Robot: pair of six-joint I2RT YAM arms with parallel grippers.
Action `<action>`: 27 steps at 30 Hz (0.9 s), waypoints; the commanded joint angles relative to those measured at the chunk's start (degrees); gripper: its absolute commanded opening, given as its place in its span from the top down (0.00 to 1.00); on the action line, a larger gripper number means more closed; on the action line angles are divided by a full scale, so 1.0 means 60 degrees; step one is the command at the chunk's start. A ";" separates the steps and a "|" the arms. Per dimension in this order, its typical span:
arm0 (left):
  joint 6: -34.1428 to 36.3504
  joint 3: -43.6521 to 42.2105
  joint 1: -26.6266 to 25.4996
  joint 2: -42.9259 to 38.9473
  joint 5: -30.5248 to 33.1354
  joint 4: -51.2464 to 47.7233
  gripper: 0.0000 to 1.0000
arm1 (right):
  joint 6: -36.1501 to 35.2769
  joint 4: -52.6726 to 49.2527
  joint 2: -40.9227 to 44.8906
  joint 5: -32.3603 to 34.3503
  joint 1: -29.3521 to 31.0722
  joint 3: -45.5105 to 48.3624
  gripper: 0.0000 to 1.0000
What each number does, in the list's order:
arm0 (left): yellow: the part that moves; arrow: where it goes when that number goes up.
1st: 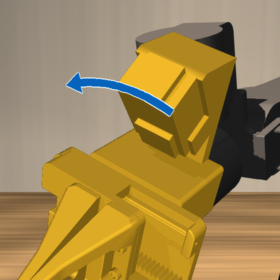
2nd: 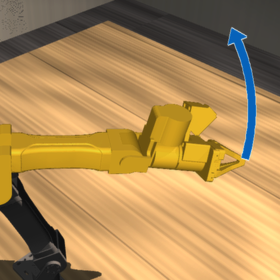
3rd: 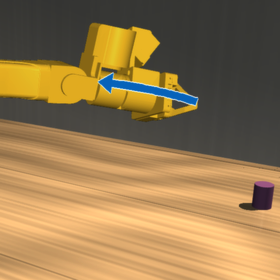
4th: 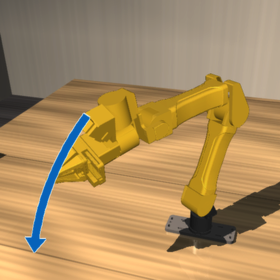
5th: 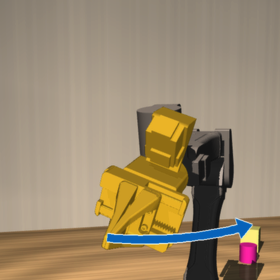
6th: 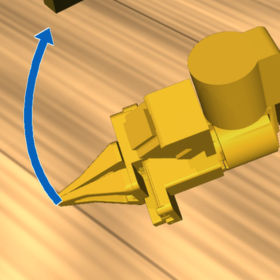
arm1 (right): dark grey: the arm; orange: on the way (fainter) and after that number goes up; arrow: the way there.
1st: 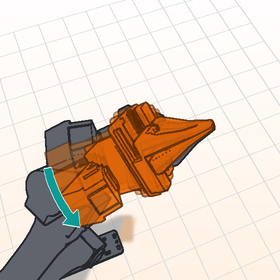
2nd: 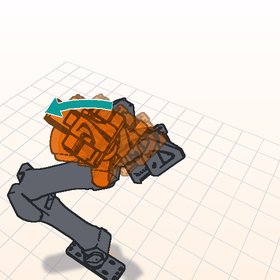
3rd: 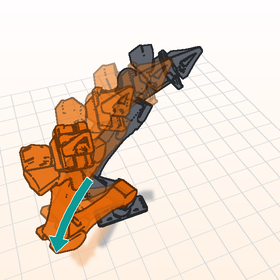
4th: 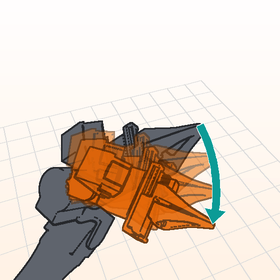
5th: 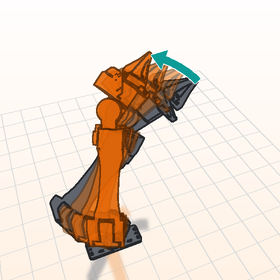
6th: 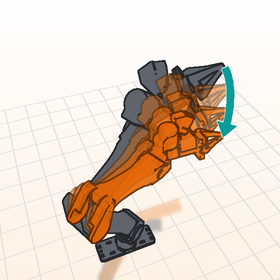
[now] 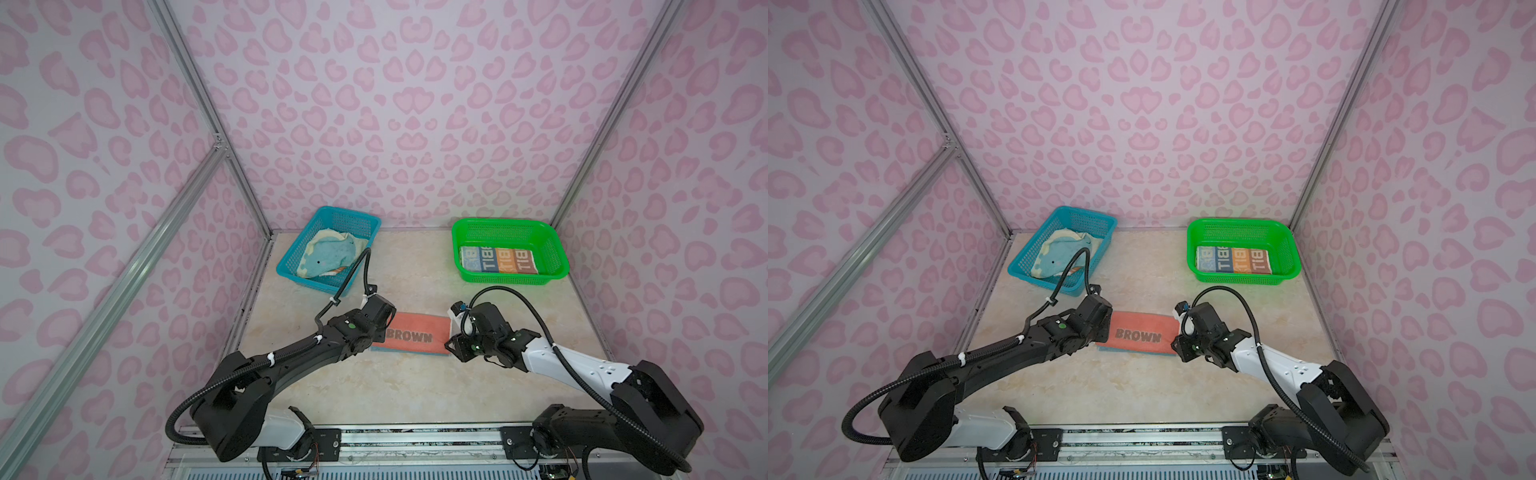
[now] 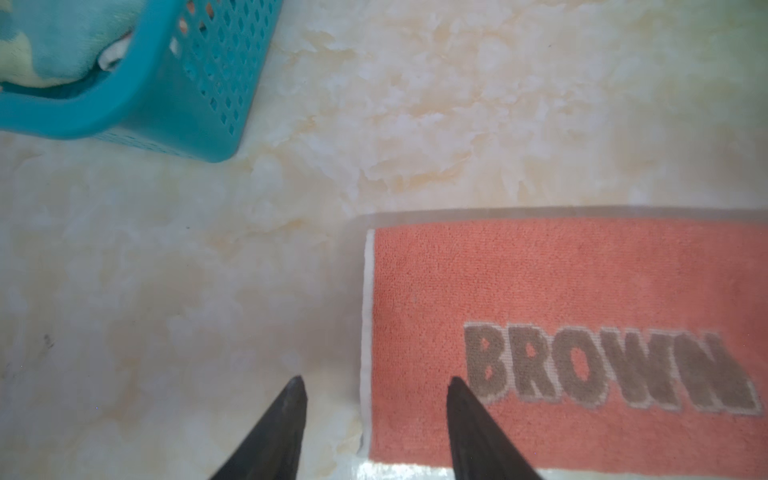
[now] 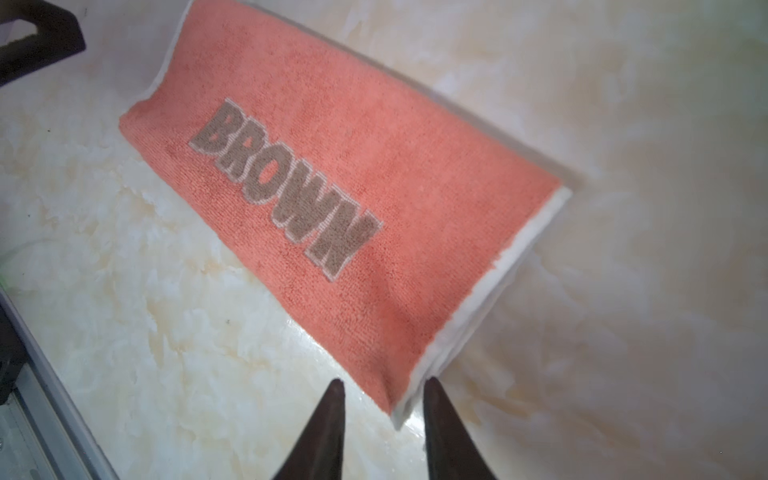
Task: Fold and stack the towels
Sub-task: 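Release the fold and move both grippers to the folded edge nearest the robot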
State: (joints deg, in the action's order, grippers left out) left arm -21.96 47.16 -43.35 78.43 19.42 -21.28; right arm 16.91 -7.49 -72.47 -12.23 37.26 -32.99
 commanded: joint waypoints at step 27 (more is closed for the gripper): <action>-0.0589 0.0038 -0.0131 0.2076 -0.1843 0.1332 0.45 | 0.1895 0.1291 -0.1424 -0.0090 -0.0906 0.0224 0.36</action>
State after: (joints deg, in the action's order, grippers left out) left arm -24.97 48.14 -44.21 89.82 8.88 -16.25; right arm 27.81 -0.82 -80.53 -12.27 31.86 -31.57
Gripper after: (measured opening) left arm 0.548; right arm 0.640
